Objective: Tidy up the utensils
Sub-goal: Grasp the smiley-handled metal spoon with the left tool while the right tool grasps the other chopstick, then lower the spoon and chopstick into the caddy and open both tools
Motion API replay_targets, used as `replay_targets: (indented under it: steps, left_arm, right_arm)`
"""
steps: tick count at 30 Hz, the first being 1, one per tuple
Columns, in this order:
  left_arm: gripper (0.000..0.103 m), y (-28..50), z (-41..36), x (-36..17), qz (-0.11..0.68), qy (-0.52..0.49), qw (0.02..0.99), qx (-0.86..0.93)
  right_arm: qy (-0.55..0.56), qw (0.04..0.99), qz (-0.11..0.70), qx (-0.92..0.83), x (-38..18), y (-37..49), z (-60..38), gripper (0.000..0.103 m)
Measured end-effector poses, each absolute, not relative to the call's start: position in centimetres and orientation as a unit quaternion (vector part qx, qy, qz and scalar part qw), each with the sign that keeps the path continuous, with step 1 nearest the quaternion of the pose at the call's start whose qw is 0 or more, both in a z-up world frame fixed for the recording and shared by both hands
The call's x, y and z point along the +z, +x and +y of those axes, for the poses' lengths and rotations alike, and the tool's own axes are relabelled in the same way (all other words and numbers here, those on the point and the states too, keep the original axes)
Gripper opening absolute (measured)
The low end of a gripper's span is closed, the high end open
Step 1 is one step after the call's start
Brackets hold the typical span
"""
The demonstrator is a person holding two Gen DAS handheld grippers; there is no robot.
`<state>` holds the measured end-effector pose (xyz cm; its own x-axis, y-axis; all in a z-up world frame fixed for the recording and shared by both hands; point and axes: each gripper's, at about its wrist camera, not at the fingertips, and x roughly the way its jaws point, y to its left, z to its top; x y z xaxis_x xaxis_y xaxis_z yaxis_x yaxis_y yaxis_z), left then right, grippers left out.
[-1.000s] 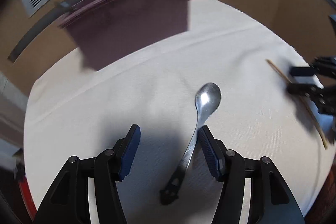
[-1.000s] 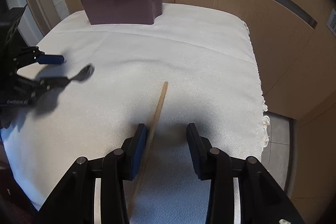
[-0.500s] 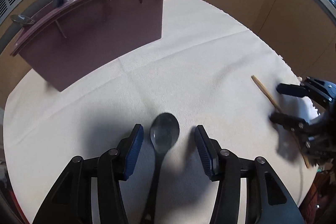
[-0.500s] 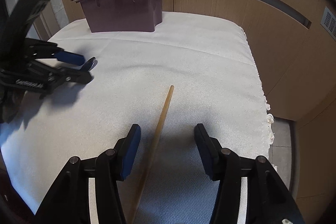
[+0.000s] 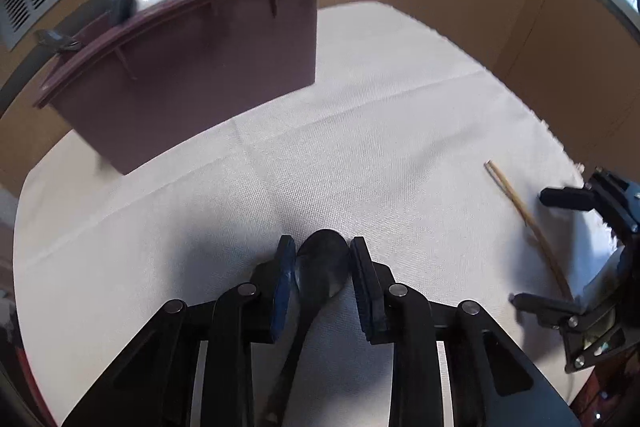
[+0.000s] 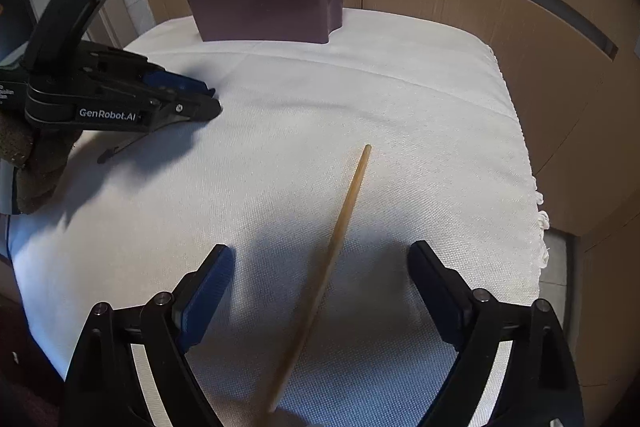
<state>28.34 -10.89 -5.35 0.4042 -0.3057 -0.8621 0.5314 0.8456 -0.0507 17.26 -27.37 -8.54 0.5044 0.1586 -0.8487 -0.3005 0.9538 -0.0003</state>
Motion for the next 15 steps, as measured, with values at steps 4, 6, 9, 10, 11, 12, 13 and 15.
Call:
replay_targets:
  steps: [4, 6, 9, 10, 11, 12, 13, 15]
  left_arm:
    - [0.029, 25.8, -7.0, -3.2, 0.448, 0.048, 0.864, -0.224]
    - [0.029, 24.5, -4.6, -1.7, 0.422, 0.003, 0.883, -0.204]
    - [0.029, 23.0, -2.2, 0.2, 0.382, -0.040, 0.906, -0.180]
    - [0.029, 22.5, -1.5, 0.8, 0.368, -0.050, 0.912, -0.174]
    - [0.029, 22.1, -1.2, 0.9, 0.361, -0.055, 0.915, -0.170]
    - [0.029, 21.8, -0.8, 1.1, 0.354, -0.059, 0.918, -0.166]
    - [0.029, 21.4, -0.5, 1.3, 0.350, -0.062, 0.920, -0.165]
    - [0.029, 20.9, 0.5, 1.8, 0.344, -0.070, 0.923, -0.161]
  right_arm:
    - [-0.050, 0.865, 0.480, 0.136, -7.9, 17.5, -28.5, 0.073]
    - [-0.031, 0.867, 0.481, 0.126, -7.4, 18.2, -29.2, 0.045]
    - [-0.035, 0.861, 0.496, 0.105, -7.4, 19.9, -28.8, 0.039]
    - [-0.053, 0.861, 0.498, 0.091, -7.5, 20.4, -28.2, 0.037]
    - [-0.074, 0.860, 0.498, 0.080, -7.5, 20.7, -27.4, 0.031]
    - [-0.083, 0.860, 0.498, 0.080, -7.4, 20.8, -26.9, 0.011]
    - [-0.085, 0.854, 0.505, 0.091, -7.3, 21.0, -26.3, 0.007]
    - [-0.074, 0.853, 0.506, 0.105, -6.7, 21.2, -25.6, 0.005]
